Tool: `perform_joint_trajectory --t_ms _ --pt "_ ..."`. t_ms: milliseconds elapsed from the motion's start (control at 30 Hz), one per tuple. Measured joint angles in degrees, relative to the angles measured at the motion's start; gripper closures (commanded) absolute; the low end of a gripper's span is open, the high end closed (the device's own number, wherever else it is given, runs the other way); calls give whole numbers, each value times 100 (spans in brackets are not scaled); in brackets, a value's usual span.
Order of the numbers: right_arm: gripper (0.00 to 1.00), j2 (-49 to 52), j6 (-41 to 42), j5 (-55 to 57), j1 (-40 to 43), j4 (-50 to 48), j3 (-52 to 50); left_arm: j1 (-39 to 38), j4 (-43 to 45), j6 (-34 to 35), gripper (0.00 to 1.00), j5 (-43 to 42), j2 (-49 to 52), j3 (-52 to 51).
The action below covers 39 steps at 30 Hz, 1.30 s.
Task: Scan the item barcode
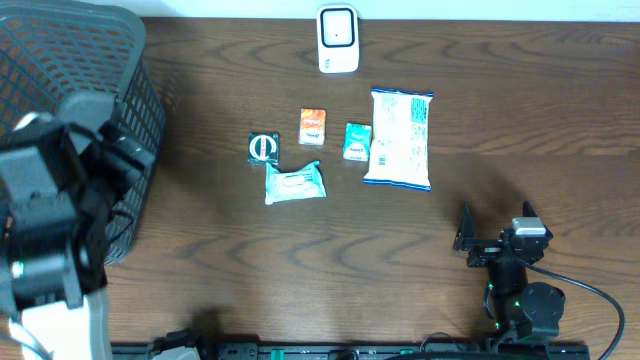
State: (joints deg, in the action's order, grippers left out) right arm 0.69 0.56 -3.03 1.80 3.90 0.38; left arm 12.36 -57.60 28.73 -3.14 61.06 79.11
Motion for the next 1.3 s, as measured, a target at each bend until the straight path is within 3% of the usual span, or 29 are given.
perform_joint_trajectory --t_ms 167,300,400,567,667,900,1300 --pt "1 0 0 0 0 0 0 -81 -28 -1375 1 -1740 697 0" --pt "1 0 0 0 0 0 0 -365 -48 -2074 1 -2413 1128 0" --pt "1 0 0 0 0 0 0 -577 -70 -2258 1 -2221 1432 0" --pt "1 0 0 0 0 -2 0 -658 -219 -1646 1 -717 1882 0" --pt "1 0 0 0 0 -2 0 -680 -227 -1508 1 -299 2050 0" --pt "1 0 0 0 0 0 0 -824 -238 -2124 1 -302 2251 0" --pt "1 0 0 0 0 0 0 -1322 -153 -2308 2 -361 2472 0"
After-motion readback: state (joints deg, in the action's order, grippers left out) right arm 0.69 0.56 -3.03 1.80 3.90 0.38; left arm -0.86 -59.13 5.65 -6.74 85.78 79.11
